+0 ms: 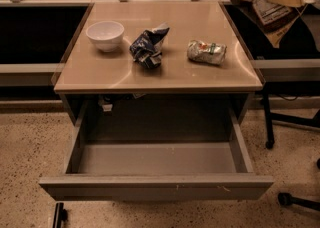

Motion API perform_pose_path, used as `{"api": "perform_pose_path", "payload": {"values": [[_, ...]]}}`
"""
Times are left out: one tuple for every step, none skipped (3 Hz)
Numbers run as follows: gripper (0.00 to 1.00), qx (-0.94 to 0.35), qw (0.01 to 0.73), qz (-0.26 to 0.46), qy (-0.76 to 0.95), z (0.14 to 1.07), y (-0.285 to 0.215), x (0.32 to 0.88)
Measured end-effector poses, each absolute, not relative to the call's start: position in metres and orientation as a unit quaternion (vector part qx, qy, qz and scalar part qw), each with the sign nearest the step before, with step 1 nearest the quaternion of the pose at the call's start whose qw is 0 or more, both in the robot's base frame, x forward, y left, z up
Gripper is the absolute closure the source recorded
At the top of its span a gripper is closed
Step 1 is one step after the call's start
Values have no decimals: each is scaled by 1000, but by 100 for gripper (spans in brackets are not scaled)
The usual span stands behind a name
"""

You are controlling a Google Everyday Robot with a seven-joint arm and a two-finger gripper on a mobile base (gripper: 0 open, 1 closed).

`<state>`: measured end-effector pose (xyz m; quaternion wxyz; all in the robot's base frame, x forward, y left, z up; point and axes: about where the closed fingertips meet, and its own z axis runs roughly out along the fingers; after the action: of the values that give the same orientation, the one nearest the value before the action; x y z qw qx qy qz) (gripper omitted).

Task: Pick brown chip bag from top drawer and place on counter

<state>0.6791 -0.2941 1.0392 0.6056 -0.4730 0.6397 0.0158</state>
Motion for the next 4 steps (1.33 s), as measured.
{"api": "perform_pose_path", "payload": {"values": [[100, -466, 628, 33, 623, 1031, -304, 709], [100, -459, 652, 54, 601, 1022, -302, 740], [100, -458, 673, 73, 576, 1019, -290, 767], [100, -460, 684, 91, 559, 1012, -272, 785]]}}
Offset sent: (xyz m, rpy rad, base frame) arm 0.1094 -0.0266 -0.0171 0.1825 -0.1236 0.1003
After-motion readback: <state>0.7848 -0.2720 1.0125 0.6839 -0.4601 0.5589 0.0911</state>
